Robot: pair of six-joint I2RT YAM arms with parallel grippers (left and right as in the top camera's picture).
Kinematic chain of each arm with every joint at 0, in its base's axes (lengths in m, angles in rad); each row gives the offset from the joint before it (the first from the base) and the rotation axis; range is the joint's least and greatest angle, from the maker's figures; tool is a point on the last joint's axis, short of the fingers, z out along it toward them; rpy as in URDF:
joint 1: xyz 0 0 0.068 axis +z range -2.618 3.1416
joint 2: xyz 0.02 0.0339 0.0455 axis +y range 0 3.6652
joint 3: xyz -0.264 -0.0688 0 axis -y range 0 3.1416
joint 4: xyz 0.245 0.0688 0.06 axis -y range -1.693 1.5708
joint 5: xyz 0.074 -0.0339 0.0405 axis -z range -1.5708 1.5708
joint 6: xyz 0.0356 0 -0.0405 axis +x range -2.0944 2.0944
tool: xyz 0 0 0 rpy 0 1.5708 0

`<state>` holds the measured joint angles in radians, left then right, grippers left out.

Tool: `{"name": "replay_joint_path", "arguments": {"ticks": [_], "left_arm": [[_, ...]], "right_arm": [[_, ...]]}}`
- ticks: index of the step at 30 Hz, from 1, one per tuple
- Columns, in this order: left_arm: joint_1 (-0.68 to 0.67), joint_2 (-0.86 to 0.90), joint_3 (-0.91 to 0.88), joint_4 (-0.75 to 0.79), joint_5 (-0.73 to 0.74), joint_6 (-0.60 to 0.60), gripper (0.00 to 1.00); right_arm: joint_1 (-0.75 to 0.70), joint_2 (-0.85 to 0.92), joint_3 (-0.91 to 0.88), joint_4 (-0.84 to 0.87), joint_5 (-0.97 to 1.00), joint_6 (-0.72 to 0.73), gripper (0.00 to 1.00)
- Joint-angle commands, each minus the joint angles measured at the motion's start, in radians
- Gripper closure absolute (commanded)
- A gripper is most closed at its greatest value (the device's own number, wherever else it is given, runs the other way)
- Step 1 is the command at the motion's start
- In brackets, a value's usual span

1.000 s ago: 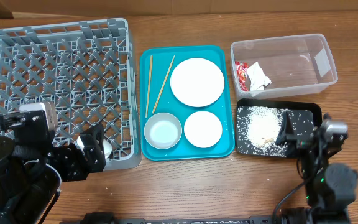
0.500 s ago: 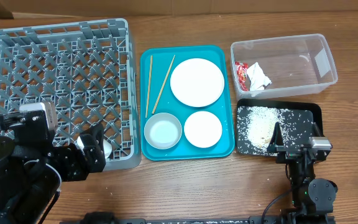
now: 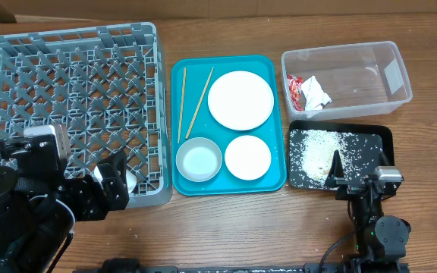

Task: Sort waste into correct bins and load items into the dishwasher
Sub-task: 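Reach the left gripper to the wooden chopsticks on the teal tray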

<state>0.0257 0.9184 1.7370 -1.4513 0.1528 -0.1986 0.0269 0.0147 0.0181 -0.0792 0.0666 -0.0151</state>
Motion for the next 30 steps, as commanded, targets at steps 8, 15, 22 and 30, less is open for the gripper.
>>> {"name": "replay_joint_path", "arguments": {"ticks": [8, 15, 22, 30], "left_arm": [[-0.007, -0.003, 0.001, -0.037, 0.148, -0.079, 0.0], [-0.016, 0.051, -0.122, 0.046, 0.188, -0.273, 0.0], [-0.195, 0.284, -0.347, 0.093, 0.098, -0.224, 0.27], [-0.428, 0.619, -0.374, 0.33, -0.203, -0.254, 0.26]], "right_arm": [[0.0, -0.011, -0.01, 0.003, -0.002, -0.004, 0.0], [0.0, -0.011, -0.01, 0.003, -0.002, -0.004, 0.0], [0.0, -0.011, -0.01, 0.003, -0.002, -0.004, 0.0], [0.0, -0.011, -0.01, 0.003, -0.002, -0.004, 0.0]]}}
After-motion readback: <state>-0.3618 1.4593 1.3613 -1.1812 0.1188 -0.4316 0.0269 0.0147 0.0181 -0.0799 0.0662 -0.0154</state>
